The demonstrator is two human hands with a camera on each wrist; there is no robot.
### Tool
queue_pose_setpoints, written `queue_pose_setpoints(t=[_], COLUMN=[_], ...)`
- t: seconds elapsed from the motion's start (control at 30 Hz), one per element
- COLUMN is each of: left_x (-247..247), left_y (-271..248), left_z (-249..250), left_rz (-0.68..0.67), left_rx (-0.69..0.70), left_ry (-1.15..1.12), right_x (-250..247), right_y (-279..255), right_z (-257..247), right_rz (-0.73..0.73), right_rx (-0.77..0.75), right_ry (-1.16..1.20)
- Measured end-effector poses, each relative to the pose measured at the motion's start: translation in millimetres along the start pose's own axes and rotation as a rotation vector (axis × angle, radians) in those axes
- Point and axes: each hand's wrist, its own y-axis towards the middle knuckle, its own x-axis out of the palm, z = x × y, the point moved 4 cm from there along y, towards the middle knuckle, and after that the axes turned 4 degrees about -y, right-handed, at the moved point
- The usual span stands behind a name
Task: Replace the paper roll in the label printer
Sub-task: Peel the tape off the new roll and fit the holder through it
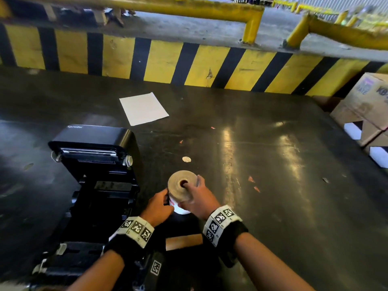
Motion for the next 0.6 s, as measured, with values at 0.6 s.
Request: queue_pose_setpoints(t=[0.6], left_x=[5.1], left_y=[-31.9], left_z=[24.2], left_rz=[0.133], left_rx=[-0.257], left_ry=[-0.509], right_x=[-29.4], right_y=[-66.1], right_z=[30.7], right_rz=[0.123], right_rx=[0.055], right_ry=[1.138])
